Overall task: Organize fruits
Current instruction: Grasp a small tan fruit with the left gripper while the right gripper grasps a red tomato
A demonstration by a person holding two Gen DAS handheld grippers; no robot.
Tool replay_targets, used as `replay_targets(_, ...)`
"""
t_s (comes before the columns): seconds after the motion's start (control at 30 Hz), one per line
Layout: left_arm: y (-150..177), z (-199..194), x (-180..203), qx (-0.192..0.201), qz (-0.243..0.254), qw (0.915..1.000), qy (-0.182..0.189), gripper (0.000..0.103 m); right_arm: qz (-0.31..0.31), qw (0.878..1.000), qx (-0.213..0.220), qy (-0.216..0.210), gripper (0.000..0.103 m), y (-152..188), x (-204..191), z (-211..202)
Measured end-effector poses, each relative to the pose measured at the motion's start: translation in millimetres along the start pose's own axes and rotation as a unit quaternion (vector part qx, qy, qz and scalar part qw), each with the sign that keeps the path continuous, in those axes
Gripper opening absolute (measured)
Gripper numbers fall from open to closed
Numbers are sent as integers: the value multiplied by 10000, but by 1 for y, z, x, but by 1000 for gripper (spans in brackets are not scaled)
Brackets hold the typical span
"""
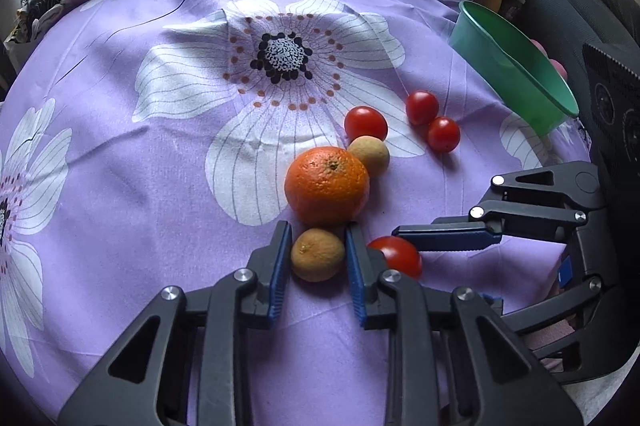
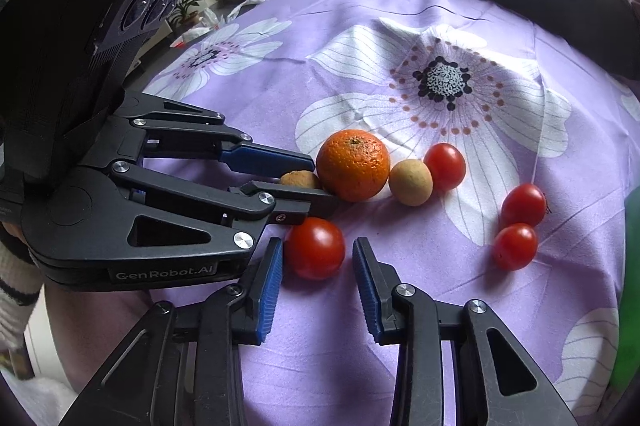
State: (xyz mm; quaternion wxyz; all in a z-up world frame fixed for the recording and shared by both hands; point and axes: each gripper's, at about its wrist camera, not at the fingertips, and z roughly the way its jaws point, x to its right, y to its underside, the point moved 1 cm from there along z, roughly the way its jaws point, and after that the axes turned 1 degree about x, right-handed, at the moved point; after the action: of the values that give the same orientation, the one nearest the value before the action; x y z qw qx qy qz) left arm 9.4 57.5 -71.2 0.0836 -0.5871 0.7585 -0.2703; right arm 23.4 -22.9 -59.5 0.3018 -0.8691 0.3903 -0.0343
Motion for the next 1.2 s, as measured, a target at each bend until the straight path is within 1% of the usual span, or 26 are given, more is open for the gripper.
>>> replay_targets(0.07, 1, -1, -1, 27, -61, 10000, 31, 26, 16, 10000, 45, -21, 32, 1, 0, 0)
replay_targets(0.17, 2, -2, 0, 46, -145, 9999, 15, 26, 241, 9996, 113, -121, 32, 4, 7, -2)
replay_targets(0.33, 2, -11, 5, 193, -292, 9994, 83, 26, 541, 9981, 290, -67, 32, 13, 20, -19)
replay_targets(0.63, 1, -30, 26, 538, -383, 9978, 29, 27, 935, 9928, 713, 216, 32, 32, 41, -59)
replay_targets(0.73, -1, -32, 33, 601, -462, 9971, 86, 27, 1109, 9897, 853, 311, 32, 39, 48, -71)
replay_targets(1.1, -15, -38, 63, 721, -288, 9970, 36, 27, 1390, 9800, 1339, 489, 32, 54, 67, -111)
replay_targets(1.2, -20, -37, 70, 736, -233, 9970, 78, 27, 1433, 9773, 1474, 516, 32, 56, 70, -120)
